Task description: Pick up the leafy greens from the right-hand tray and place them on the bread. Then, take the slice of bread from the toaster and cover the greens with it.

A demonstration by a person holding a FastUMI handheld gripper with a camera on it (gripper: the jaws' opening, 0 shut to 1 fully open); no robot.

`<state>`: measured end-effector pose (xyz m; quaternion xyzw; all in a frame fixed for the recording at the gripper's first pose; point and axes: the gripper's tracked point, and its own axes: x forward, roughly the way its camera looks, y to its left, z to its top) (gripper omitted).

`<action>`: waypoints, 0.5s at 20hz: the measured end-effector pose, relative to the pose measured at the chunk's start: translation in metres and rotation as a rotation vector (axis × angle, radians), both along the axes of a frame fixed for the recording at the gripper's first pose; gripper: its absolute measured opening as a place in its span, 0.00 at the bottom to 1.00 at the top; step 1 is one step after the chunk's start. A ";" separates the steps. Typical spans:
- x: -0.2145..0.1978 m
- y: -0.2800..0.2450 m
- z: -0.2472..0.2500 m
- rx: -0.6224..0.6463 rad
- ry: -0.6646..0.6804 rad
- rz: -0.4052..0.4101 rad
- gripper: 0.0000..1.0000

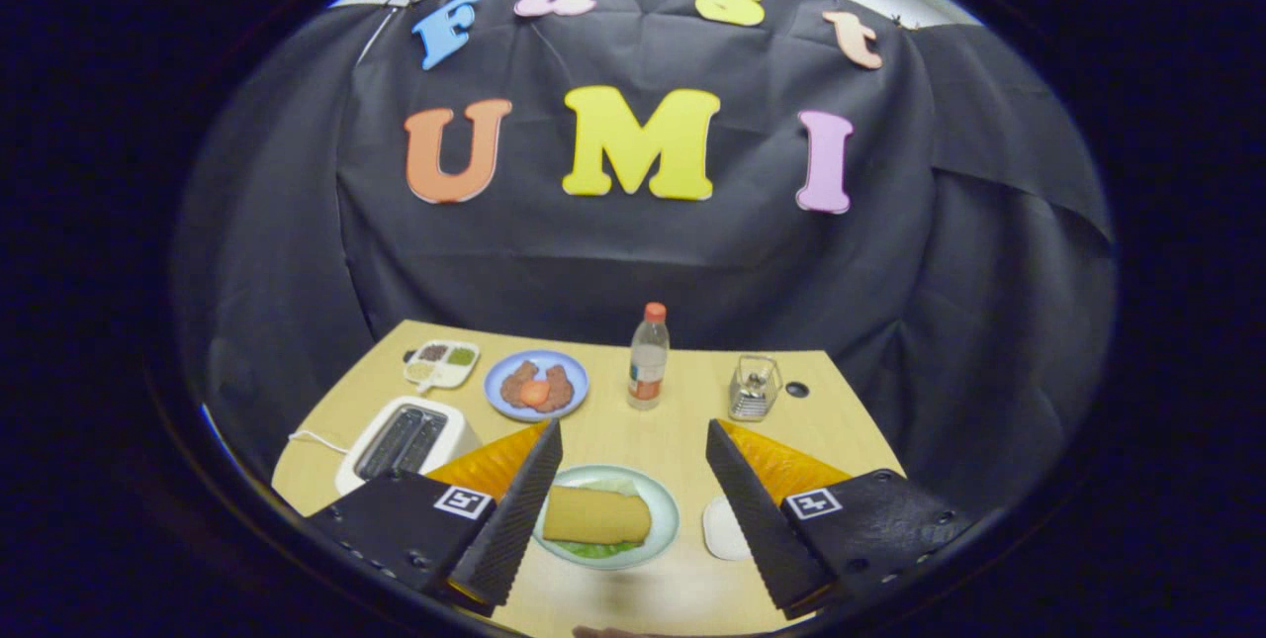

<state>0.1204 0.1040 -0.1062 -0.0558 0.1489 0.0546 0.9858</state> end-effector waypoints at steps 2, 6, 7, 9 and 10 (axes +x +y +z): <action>-0.025 0.011 0.031 0.017 -0.091 0.023 0.95; -0.074 0.028 0.079 0.003 -0.266 0.038 0.95; -0.089 0.036 0.088 0.001 -0.299 0.052 0.95; -0.111 0.049 0.099 -0.031 -0.357 0.081 0.95; -0.118 0.056 0.101 -0.041 -0.368 0.097 0.95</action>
